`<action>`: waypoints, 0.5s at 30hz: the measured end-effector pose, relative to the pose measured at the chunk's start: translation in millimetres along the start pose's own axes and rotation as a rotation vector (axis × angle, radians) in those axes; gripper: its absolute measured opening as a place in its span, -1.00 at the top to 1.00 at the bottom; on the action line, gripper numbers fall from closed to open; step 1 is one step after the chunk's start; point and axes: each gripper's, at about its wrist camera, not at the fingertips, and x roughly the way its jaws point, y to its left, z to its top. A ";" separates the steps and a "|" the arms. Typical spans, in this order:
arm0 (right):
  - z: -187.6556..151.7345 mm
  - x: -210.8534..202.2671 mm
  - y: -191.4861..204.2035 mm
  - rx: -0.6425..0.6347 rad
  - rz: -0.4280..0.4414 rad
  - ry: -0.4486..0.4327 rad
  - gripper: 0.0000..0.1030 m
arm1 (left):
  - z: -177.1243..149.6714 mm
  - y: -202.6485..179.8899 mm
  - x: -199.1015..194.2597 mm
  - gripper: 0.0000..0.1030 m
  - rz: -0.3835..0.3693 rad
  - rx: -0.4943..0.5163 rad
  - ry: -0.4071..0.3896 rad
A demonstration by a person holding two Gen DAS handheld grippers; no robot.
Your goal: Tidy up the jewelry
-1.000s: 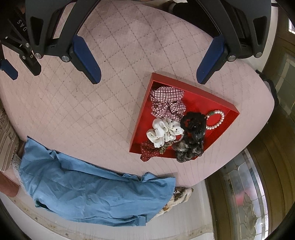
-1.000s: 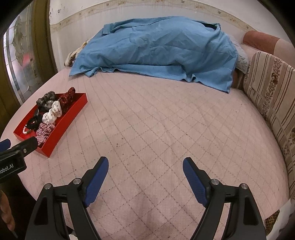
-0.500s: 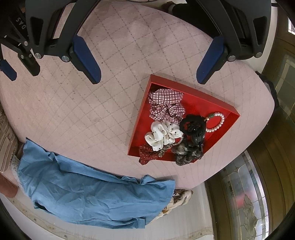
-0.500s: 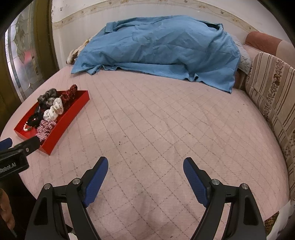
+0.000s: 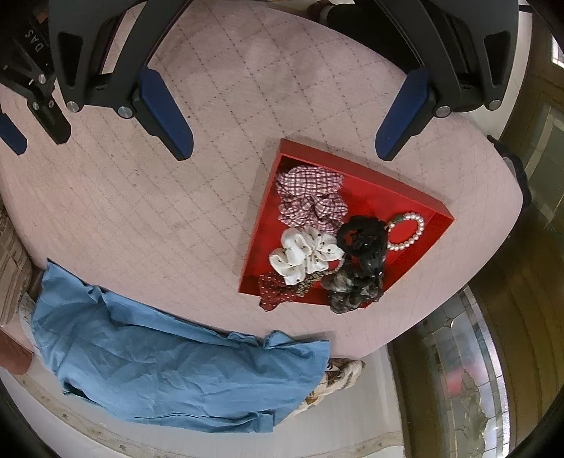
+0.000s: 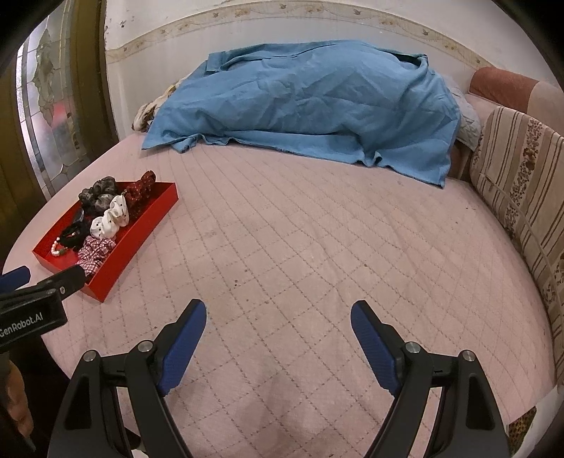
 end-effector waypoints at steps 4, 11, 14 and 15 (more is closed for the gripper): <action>-0.9 1.7 4.1 -0.013 0.009 0.010 -0.70 | 0.0 4.6 1.8 -0.99 -0.002 -0.015 0.010; -2.4 1.8 9.3 -0.037 0.015 0.011 -0.71 | -0.9 8.3 2.6 -0.99 0.002 -0.025 0.010; -3.1 2.3 10.3 -0.040 0.016 0.014 -0.71 | -1.1 8.7 2.9 -0.99 0.000 -0.026 0.012; -3.1 2.1 10.3 -0.041 0.016 0.014 -0.71 | -1.3 9.0 3.2 -0.99 -0.003 -0.027 0.014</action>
